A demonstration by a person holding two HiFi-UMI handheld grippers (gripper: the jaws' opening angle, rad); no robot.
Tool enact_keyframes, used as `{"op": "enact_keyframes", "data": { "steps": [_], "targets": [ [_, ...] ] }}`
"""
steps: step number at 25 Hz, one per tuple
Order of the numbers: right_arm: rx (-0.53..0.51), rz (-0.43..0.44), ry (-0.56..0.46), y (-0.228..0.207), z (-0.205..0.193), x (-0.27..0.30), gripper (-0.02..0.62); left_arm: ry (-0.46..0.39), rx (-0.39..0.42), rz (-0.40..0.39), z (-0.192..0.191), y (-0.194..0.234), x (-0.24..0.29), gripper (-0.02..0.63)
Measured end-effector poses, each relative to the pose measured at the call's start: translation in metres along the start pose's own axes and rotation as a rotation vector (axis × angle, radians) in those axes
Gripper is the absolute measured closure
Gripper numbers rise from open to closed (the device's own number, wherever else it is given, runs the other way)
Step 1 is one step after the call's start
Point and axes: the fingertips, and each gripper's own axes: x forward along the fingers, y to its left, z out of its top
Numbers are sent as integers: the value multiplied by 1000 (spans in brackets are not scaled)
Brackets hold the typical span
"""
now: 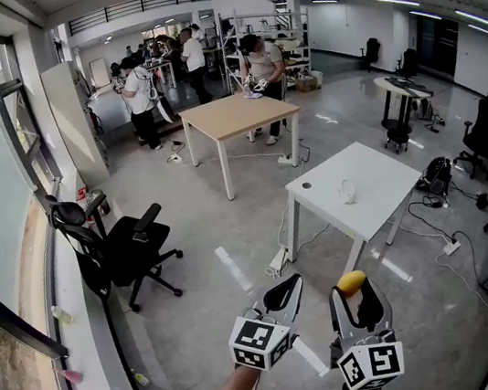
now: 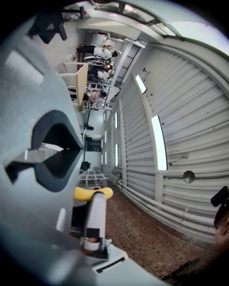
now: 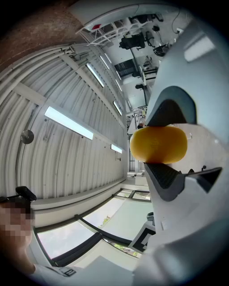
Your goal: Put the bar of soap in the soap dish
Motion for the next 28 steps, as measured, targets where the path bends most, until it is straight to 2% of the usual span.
{"op": "enact_keyframes", "data": {
  "steps": [23, 28],
  "targets": [
    [5, -41, -11, -38, 9, -17, 334, -1, 7, -44, -4, -35, 26, 604],
    [-9, -78, -29, -50, 21, -34, 334, 0, 4, -85, -2, -58, 35, 604]
  ]
}}
